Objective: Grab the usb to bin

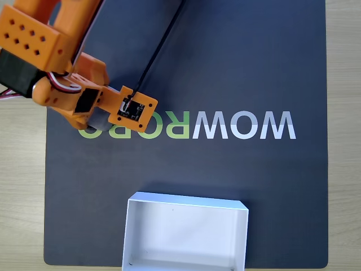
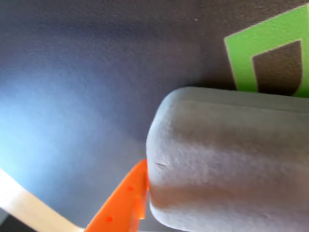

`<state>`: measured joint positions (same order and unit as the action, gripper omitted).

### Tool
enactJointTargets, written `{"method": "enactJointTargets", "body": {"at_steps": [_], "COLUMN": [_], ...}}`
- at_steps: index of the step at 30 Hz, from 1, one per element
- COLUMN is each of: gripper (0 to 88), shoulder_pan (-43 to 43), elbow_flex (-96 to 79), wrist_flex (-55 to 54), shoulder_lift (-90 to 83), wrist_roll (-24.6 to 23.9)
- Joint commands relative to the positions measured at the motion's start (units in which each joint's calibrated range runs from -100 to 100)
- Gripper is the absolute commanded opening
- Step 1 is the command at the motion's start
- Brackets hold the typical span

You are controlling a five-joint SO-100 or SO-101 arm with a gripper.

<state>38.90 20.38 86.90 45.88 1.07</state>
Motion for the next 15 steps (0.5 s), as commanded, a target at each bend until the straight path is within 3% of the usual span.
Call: {"method": "enactJointTargets", "body": {"at_steps": [1,15], "gripper": [19.4,15.9], "shoulder_pan": [-0.18,-0.27], "elbow_flex": [2.84,2.84], "wrist_flex": [-2.09,-2.17], "shoulder_lift": [-0.57,-1.25], "wrist_roll": [-0.08,0.34]}}
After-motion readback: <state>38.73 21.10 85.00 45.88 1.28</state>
